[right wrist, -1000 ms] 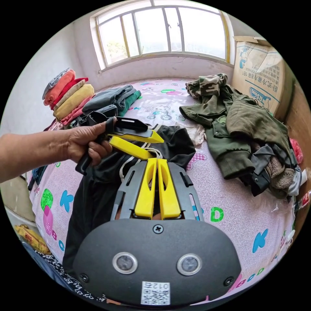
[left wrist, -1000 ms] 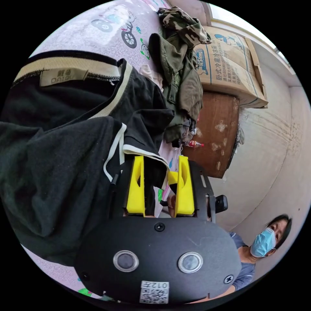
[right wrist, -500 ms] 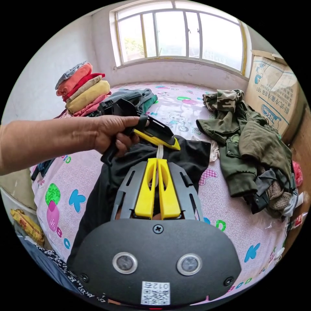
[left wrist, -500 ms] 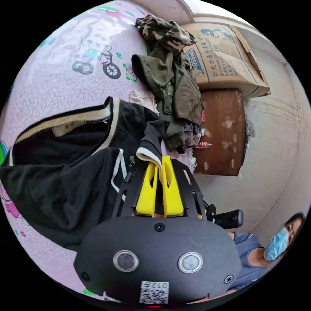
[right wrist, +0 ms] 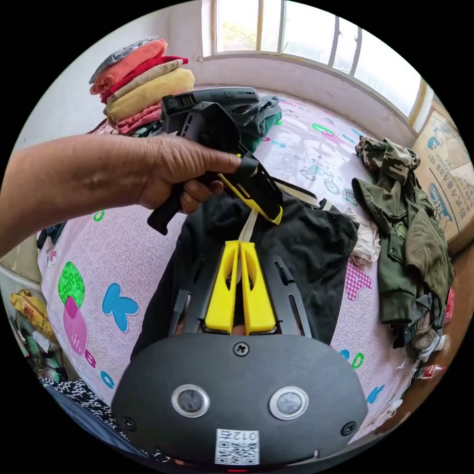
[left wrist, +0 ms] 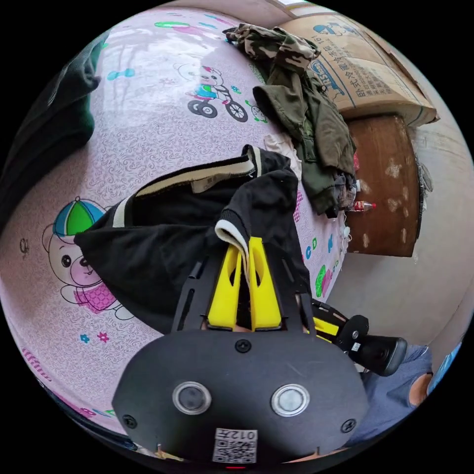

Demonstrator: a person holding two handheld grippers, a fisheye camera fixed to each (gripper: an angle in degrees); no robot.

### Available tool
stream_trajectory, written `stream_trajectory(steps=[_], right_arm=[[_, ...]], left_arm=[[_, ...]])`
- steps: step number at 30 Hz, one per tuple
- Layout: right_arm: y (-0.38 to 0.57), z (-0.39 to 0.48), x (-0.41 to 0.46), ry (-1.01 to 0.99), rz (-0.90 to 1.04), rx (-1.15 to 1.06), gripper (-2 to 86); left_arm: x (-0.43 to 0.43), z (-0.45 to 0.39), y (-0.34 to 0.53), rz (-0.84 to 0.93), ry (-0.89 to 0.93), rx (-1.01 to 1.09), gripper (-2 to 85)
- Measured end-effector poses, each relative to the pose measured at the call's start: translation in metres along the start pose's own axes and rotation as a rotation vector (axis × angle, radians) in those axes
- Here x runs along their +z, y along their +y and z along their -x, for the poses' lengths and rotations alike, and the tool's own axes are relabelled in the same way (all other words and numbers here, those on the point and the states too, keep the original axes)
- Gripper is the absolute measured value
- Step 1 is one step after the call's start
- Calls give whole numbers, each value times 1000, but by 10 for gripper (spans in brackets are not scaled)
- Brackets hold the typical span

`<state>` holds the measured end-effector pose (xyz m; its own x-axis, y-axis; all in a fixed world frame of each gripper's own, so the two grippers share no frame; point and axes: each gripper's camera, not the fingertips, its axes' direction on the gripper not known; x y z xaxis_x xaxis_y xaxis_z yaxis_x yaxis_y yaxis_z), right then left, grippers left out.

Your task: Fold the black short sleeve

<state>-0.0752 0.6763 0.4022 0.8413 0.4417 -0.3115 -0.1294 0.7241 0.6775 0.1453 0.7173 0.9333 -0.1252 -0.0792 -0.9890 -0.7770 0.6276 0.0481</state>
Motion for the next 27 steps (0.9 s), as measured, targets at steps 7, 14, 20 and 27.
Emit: stream_trajectory(steps=[7,14,20,27], right_arm=[[25,26,-65,30,-184,-167,75],[109,-45,-90,14,5,168,18],[146,-51,-61,100,286,174,17],[134,-52,-47,104,363,154,24]], left_arm=[[-28,8,74,-348,33,-134,20],[-11,-82,118,-335,-220,132,3],[94,-181,150,-104,-523,369,-1],[153,-198,170,-66,-544,263,-1]])
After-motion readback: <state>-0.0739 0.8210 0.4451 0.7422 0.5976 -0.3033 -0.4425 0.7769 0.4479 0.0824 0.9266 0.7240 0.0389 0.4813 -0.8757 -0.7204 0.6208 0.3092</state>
